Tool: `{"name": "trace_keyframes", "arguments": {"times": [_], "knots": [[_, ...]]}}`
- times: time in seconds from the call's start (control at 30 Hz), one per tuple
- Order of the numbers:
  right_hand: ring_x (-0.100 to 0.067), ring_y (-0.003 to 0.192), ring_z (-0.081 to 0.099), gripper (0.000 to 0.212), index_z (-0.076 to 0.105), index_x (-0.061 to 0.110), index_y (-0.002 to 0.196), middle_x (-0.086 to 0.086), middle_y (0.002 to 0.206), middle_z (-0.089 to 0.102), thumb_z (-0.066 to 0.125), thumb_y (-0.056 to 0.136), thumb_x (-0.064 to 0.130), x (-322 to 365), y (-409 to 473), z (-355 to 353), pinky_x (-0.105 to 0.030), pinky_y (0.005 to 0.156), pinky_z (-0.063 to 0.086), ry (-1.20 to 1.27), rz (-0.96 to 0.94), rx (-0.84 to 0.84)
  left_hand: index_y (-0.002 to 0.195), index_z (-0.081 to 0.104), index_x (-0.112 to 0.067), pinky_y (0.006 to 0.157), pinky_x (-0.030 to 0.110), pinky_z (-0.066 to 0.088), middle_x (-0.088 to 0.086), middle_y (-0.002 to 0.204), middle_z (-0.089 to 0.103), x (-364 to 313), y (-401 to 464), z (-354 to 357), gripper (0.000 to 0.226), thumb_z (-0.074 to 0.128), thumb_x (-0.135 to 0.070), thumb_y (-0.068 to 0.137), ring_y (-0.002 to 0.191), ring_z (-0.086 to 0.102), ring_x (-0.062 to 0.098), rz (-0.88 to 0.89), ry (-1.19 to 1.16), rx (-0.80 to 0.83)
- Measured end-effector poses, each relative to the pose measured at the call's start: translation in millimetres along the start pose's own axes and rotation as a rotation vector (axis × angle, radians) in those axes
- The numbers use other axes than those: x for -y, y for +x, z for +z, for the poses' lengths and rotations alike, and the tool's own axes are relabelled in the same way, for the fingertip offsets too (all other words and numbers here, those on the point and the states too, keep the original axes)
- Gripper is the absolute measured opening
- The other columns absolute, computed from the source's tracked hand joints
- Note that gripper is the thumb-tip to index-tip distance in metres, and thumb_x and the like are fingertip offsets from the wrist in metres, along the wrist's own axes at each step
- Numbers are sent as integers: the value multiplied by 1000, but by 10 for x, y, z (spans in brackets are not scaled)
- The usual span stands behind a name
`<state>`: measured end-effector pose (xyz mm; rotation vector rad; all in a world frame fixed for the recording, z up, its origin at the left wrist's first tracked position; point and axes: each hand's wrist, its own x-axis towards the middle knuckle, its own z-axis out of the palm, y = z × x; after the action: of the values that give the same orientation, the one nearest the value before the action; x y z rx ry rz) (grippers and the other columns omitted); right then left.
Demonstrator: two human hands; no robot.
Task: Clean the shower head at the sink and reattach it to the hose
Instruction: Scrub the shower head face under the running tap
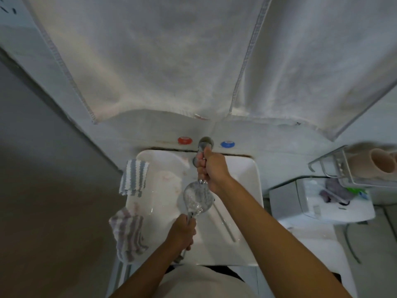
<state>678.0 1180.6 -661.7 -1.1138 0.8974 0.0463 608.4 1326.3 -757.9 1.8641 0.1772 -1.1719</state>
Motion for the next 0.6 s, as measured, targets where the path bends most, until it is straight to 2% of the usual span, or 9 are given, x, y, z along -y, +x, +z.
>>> {"name": "trace_keyframes", "arguments": {"times": [0.6], "knots": [[-7,36,28,42,49,17,67,5,48,41,36,104,31,69,-5,23,-23,36,21,15,35,-34,92,49,-8,37,21,40,7,75,54,10,-3,-14,21,41,-25,100,46,45,12,23,23,2]]}}
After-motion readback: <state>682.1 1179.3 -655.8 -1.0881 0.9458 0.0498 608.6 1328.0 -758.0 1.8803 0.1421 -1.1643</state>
